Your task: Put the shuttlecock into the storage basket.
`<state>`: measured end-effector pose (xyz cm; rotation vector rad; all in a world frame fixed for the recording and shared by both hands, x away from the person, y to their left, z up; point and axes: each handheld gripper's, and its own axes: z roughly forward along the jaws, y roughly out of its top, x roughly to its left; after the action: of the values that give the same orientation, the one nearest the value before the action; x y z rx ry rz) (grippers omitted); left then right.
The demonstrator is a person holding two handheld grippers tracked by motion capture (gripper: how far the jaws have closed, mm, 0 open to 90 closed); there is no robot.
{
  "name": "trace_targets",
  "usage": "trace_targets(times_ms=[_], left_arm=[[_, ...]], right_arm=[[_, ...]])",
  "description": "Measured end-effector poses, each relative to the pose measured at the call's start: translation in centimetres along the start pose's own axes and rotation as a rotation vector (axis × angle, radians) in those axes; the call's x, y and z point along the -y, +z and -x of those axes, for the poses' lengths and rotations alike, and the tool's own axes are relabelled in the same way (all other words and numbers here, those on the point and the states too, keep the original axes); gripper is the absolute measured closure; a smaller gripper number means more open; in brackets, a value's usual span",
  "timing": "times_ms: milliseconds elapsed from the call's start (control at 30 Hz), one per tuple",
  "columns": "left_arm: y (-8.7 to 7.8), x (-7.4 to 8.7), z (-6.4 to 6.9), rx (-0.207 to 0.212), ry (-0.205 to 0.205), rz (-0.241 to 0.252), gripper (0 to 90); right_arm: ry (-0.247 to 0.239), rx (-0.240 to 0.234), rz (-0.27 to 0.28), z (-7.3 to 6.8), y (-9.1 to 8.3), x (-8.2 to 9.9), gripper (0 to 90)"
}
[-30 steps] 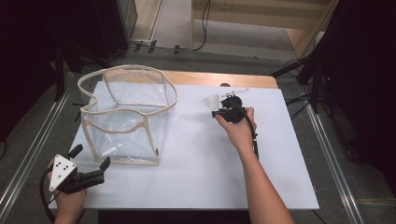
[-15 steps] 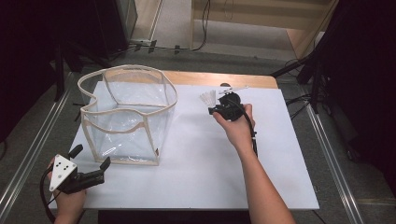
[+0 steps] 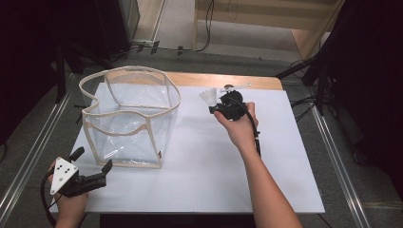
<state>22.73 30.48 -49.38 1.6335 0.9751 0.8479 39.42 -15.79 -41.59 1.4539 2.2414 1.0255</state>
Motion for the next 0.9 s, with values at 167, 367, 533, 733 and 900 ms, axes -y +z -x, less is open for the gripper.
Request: trace_targets(times_ms=[167,367,533,733,900], left_arm=[[0.0,0.0,0.0,-0.001,0.0,0.0,0.0],[0.0,0.0,0.0,-0.001,0.001,0.0,0.0],[0.0,0.0,0.0,0.001,-0.002,0.001,0.0],[0.0,0.0,-0.1,0.002,-0.004,0.002,0.0],[0.0,0.0,-0.1,0.002,-0.005,0.002,0.0]], right_arm=[[0.003,0.0,0.002,0.0,-0.3,-0.2,62.7],[-0.002,-0.006,-0.009,-0.3,-0.2,-0.2,62.7],[-0.007,-0.016,-0.007,-0.9,-0.1,-0.3,62.7],[-0.024,-0.036,0.022,-1.8,-0.3,-0.4,62.7],[-0.031,-0.05,0.042,-2.6,-0.5,-0.5,62.7]])
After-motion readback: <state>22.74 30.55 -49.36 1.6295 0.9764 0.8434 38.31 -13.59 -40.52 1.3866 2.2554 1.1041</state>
